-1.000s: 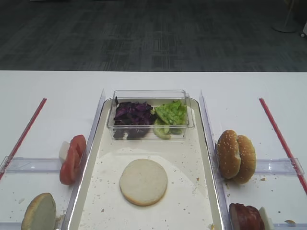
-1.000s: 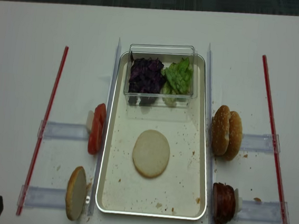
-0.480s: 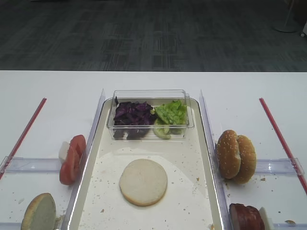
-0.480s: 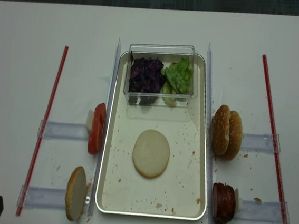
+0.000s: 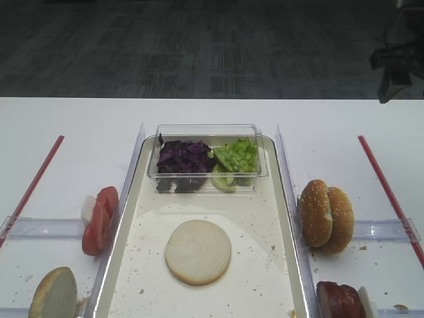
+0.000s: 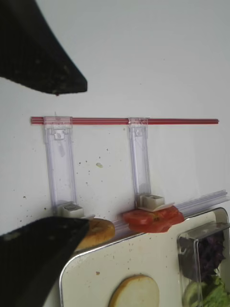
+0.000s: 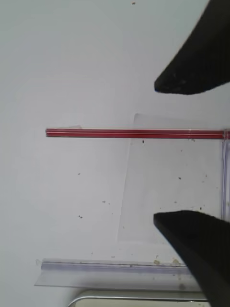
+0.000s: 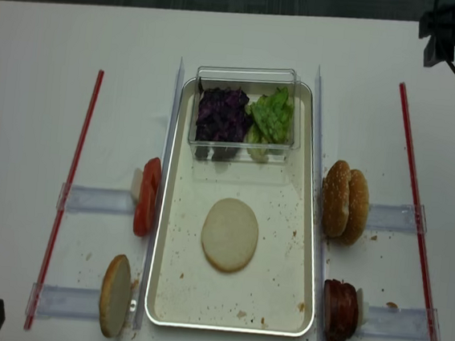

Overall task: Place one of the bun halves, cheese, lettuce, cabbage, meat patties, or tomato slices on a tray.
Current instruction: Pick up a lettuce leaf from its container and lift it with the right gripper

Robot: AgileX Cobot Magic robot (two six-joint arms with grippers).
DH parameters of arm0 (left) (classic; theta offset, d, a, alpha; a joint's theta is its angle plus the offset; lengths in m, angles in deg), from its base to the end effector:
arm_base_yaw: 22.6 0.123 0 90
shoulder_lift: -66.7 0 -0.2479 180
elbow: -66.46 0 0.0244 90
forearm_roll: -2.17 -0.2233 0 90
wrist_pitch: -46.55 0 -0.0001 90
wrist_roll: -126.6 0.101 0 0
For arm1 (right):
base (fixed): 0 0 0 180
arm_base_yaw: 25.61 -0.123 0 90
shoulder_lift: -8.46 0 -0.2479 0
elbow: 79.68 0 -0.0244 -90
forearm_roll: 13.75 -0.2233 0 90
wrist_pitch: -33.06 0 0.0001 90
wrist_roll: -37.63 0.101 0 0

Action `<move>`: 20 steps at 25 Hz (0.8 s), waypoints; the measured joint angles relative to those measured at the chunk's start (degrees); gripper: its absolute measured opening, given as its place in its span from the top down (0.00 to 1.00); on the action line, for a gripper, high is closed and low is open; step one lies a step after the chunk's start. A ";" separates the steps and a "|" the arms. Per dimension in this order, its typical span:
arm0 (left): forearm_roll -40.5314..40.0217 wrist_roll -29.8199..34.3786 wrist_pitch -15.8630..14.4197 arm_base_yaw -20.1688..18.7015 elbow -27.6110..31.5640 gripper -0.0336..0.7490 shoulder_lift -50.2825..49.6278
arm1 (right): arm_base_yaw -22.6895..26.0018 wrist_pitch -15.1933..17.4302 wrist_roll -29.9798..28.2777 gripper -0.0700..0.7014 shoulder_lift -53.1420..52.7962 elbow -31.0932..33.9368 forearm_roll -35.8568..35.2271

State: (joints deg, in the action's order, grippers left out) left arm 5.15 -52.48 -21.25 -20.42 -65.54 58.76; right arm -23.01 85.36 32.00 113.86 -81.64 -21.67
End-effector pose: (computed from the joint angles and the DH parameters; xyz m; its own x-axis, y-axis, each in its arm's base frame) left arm 0.0098 -0.0045 0.2464 -0.5546 -0.0247 -0.8317 0.0000 0.9996 -0.0297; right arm 0.3304 -0.0040 0.2425 -0.9088 0.0279 -0.4164 -0.0123 0.9955 0.0936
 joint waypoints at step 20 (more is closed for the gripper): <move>0.00 0.00 0.00 0.00 0.00 0.33 0.00 | 0.00 6.40 -1.39 0.23 17.73 -11.91 -3.56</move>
State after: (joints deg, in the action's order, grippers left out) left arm 5.15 -52.48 -21.25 -20.42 -65.54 58.76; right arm -23.01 91.76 30.62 131.60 -93.55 -25.23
